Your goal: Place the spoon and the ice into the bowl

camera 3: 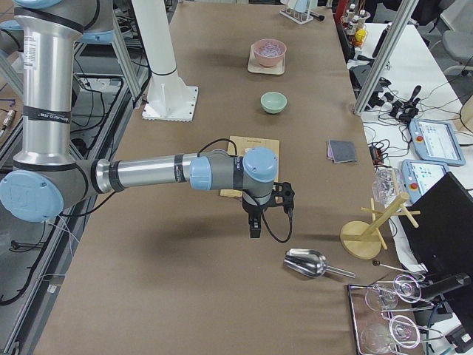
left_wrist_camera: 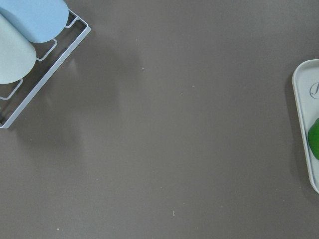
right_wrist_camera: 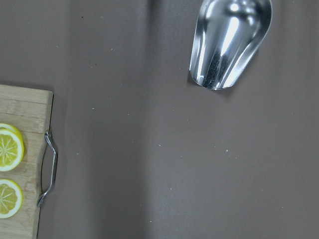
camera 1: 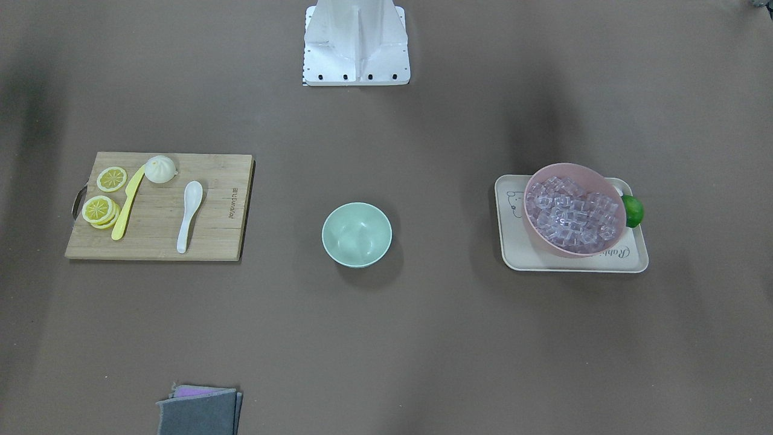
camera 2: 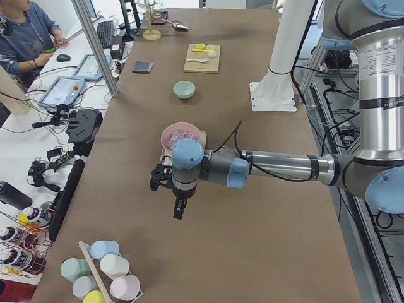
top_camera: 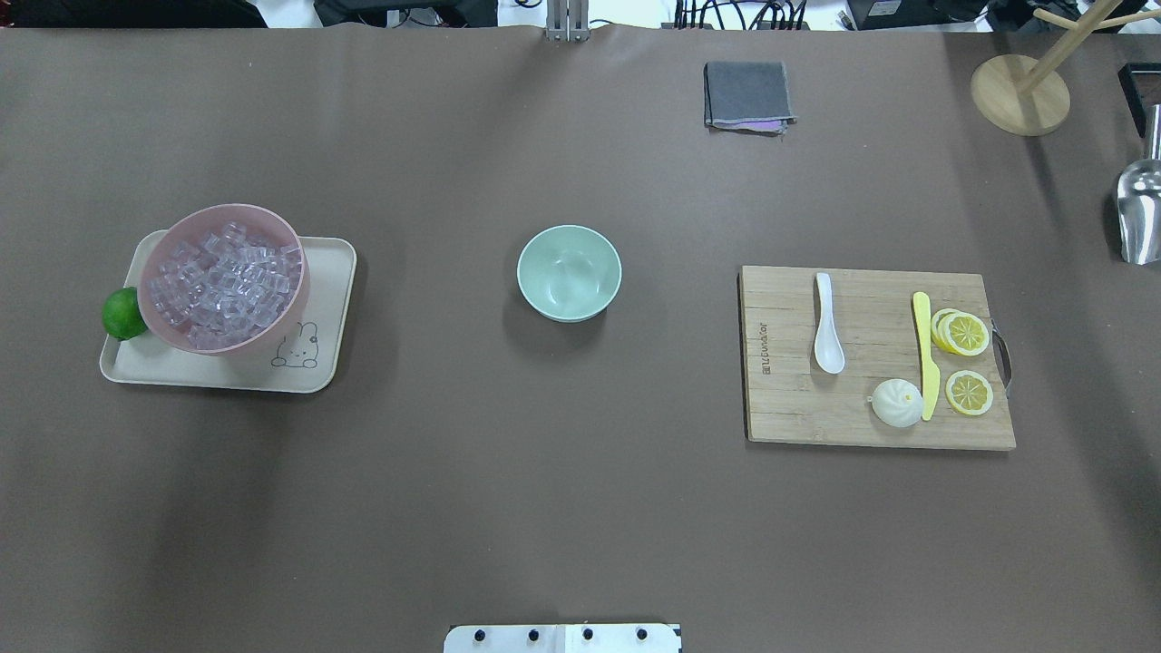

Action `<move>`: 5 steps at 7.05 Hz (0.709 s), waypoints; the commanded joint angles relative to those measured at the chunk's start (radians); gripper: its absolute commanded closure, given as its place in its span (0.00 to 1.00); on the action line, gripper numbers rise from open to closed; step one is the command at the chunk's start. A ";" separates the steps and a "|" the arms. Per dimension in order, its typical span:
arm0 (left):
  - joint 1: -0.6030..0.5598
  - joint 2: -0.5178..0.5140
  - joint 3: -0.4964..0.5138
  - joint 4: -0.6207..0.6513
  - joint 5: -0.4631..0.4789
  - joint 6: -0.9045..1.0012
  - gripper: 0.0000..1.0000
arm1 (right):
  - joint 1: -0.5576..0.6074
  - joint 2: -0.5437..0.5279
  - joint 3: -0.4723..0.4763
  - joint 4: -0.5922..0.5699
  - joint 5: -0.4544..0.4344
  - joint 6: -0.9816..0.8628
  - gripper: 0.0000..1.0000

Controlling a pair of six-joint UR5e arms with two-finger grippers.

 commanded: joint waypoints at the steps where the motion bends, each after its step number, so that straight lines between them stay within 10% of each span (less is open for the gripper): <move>1: -0.001 -0.001 0.001 0.003 0.001 -0.009 0.02 | 0.000 0.000 0.000 0.000 0.000 0.001 0.00; 5: 0.001 -0.003 0.030 -0.003 0.001 -0.021 0.02 | 0.000 0.000 0.001 0.000 0.000 0.001 0.00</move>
